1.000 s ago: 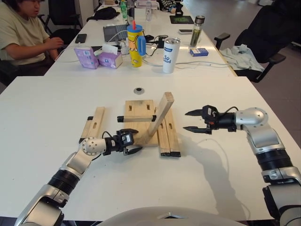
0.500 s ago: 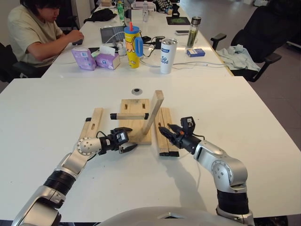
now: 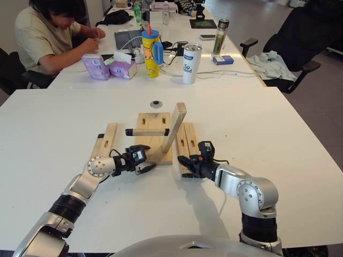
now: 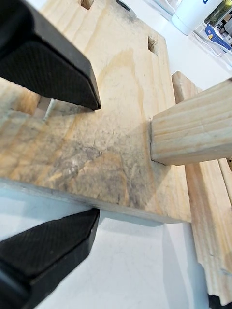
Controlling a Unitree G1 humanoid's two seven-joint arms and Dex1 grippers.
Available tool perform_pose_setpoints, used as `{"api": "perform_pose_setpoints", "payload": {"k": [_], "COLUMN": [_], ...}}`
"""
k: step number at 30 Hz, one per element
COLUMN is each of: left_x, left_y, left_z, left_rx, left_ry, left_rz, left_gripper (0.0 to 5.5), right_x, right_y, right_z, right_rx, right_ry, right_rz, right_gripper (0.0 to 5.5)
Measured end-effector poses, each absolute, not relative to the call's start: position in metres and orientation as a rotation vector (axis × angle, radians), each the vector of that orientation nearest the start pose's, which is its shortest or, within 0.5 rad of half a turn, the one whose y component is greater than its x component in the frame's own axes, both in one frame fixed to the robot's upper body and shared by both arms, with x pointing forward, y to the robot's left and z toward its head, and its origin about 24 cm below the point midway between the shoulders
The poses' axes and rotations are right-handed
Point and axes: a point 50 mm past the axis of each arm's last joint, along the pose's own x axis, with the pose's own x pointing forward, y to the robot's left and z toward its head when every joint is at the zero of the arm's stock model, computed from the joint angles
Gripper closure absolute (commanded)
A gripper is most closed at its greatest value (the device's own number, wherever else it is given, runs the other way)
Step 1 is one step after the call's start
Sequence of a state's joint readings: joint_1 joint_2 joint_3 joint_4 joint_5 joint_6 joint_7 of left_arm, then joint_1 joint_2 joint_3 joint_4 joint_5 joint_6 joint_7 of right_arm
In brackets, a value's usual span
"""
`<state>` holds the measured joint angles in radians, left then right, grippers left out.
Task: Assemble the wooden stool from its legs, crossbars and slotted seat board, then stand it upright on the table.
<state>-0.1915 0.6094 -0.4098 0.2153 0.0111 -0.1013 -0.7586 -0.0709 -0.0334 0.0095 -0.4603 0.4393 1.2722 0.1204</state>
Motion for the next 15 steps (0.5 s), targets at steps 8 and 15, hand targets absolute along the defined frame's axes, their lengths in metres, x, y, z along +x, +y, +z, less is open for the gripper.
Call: {"api": "perform_pose_setpoints", "payload": {"k": [8, 15], "left_x": [0.248, 0.244], "left_y": [0.165, 0.161], "left_z": [0.019, 0.02], "left_rx": [0.636, 0.642], "left_ry": [0.315, 0.328], "left_rz": [-1.066, -1.048], "left_gripper": [1.71, 1.71], "right_x": [0.227, 0.233], "right_y": [-0.101, -0.093], "right_z": [0.057, 0.058], "right_rx": [0.092, 0.091], "right_ry": [0.754, 0.778], "right_rz": [0.472, 0.446], "right_gripper": [2.49, 2.49]}}
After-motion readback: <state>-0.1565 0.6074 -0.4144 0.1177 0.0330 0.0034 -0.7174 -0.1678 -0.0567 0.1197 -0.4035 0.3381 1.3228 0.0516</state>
